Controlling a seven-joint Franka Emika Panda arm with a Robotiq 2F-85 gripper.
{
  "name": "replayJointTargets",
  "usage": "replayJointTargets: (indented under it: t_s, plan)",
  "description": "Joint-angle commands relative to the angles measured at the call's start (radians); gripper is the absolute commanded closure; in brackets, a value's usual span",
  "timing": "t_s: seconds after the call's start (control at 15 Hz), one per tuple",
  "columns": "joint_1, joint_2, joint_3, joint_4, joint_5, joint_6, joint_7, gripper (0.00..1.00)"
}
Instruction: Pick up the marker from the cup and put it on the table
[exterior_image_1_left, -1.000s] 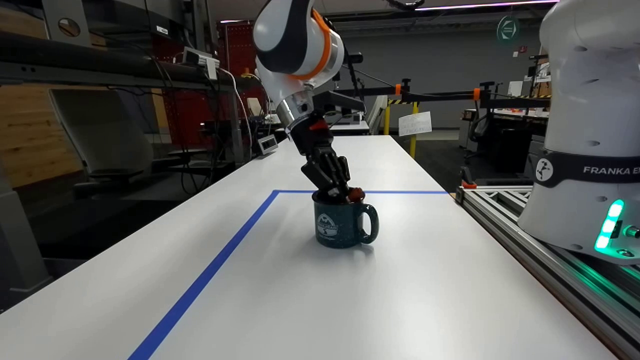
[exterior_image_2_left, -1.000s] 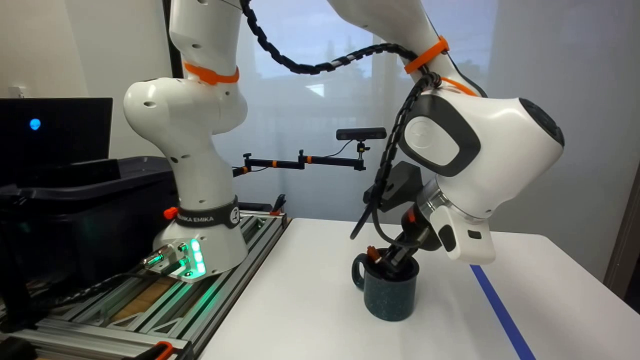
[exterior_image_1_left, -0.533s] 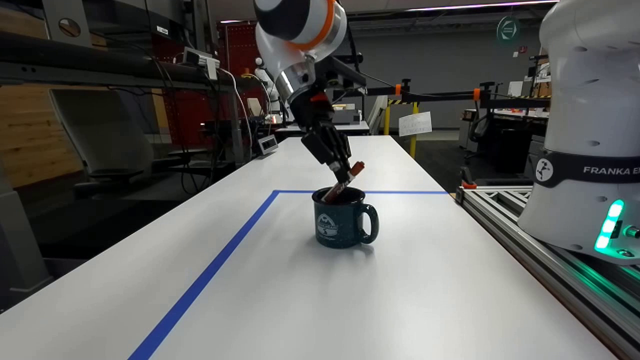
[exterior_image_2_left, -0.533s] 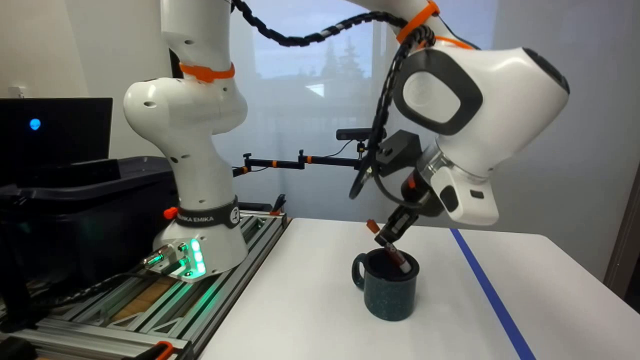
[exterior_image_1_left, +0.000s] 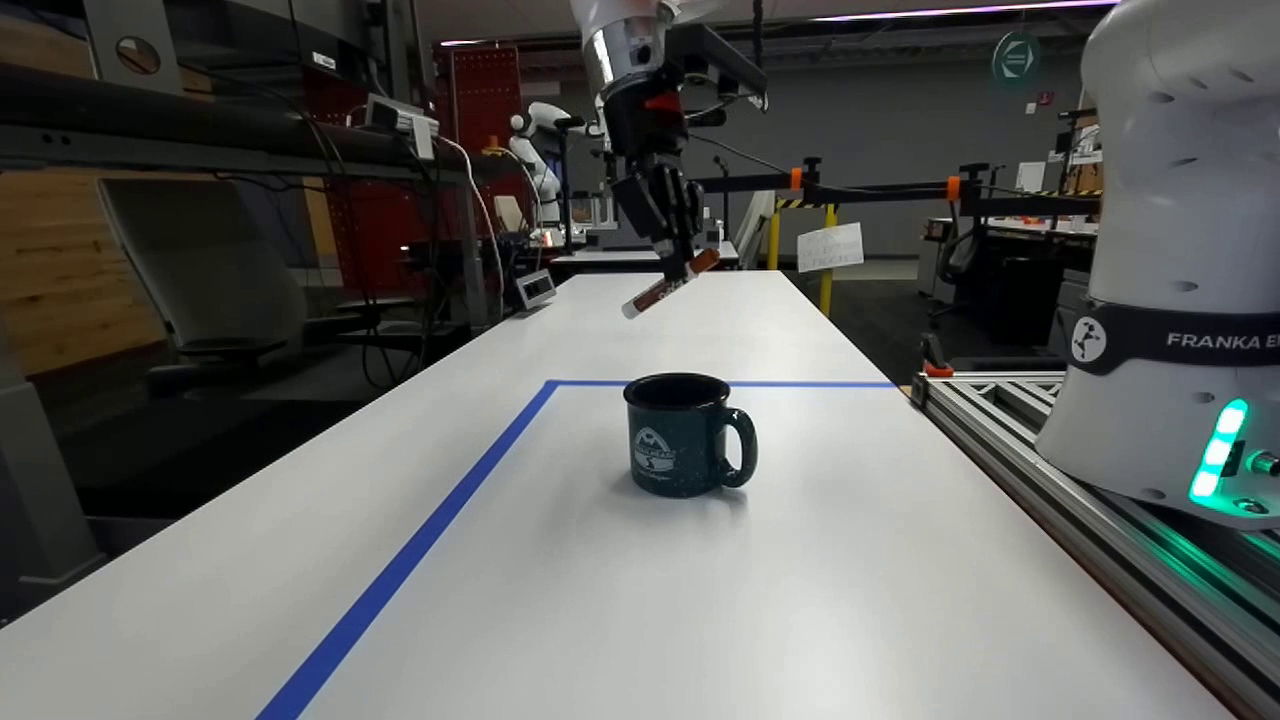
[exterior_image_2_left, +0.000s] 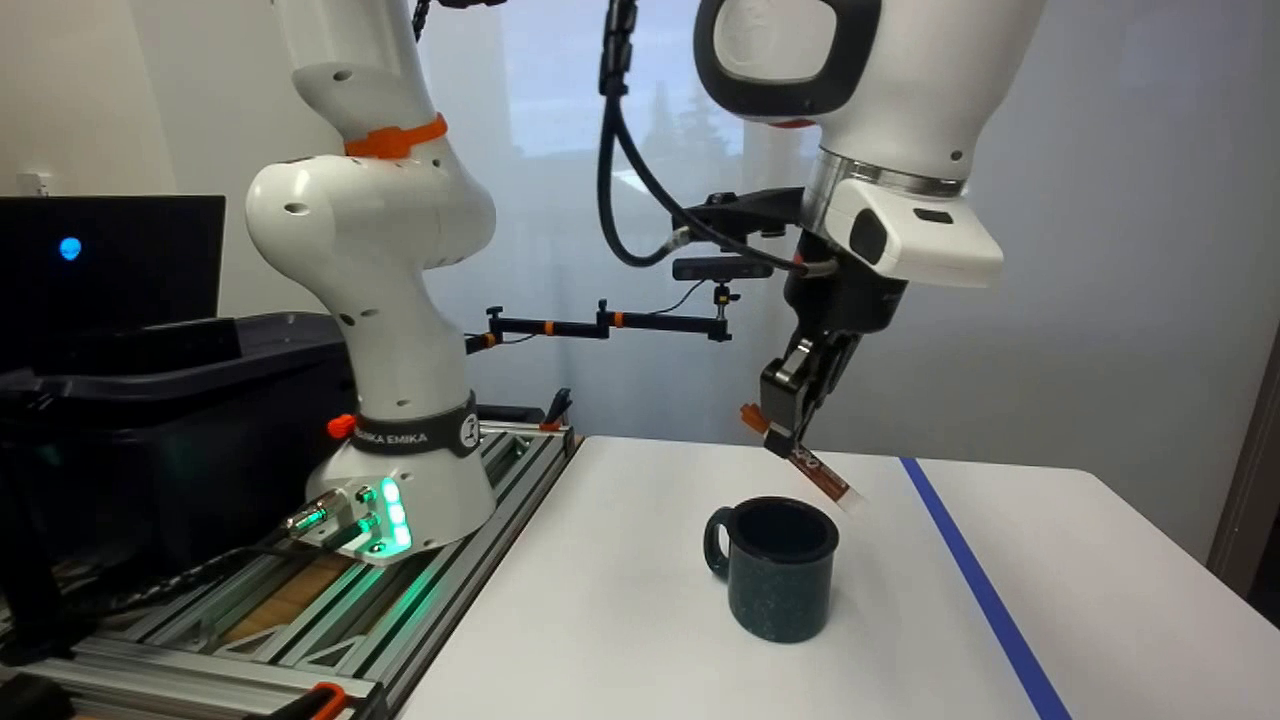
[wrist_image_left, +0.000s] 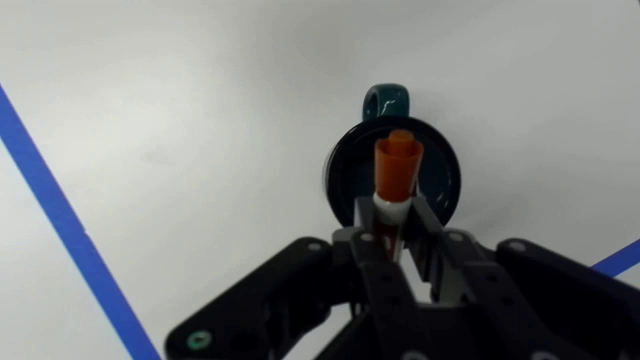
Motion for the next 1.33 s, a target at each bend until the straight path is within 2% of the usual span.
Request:
replayJointTargets:
  t_s: [0.0,0.27,0.67,1.0,1.2,1.27]
  plan:
    - [-0.044,-0.094,-0.006,-0.123,-0.114,0.144,0.119,0.95]
    - [-0.089,-0.037,-0.023,-0.203,-0.156,0.331,0.183,0.95]
    - [-0.083,0.138,-0.048,-0.285,-0.072,0.67,0.155,0.95]
    - [-0.054,0.28,-0.034,-0.279,-0.009,0.807,0.123,0.95]
    - [-0.048,0.346,-0.02,-0.265,0.018,0.832,0.101,0.95]
    - [-0.047,0.359,-0.013,-0.26,0.023,0.825,0.086,0.74]
